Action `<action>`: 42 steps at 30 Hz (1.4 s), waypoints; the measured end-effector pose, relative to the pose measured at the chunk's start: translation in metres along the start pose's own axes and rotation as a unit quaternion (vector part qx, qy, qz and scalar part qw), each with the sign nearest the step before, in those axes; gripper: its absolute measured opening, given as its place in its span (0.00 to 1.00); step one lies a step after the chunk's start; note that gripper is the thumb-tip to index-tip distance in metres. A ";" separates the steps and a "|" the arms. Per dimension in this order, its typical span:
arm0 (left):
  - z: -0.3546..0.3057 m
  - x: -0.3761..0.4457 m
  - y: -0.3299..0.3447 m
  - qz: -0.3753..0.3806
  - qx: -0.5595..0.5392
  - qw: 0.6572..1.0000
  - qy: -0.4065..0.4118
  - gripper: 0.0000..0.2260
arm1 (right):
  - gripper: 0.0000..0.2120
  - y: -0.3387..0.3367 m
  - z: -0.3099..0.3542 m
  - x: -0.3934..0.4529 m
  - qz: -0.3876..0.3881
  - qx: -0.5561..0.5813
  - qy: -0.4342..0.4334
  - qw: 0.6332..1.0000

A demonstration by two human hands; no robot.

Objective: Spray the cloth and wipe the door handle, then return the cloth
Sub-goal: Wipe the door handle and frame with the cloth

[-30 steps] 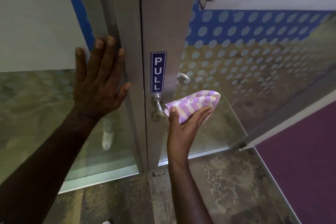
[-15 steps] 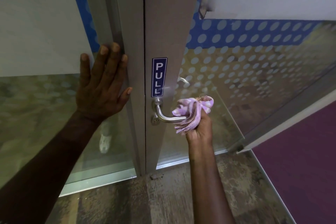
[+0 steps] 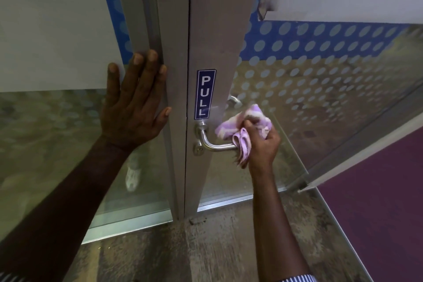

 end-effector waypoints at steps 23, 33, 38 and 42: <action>0.000 -0.002 0.001 0.008 -0.012 1.000 -0.005 0.32 | 0.23 -0.019 0.000 -0.057 0.162 -0.535 -0.468 0.684; 0.001 0.000 0.000 0.001 -0.009 1.000 0.001 0.31 | 0.16 -0.006 -0.010 -0.063 0.186 -0.411 -0.523 0.723; -0.001 -0.001 0.000 0.001 -0.004 1.000 -0.002 0.32 | 0.12 -0.028 -0.003 -0.031 0.217 -0.363 -0.566 0.708; -0.001 0.000 0.000 0.000 -0.003 1.000 -0.003 0.32 | 0.07 -0.009 -0.017 -0.051 0.146 -0.397 -0.550 0.720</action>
Point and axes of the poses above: each hand's wrist, its own x-axis towards the middle knuckle, its own y-axis out of the palm, z = x × y, the point moved 1 cm from there along x, towards the middle knuckle, and after that the axes turned 12 degrees about -z, right-handed, at the moved point
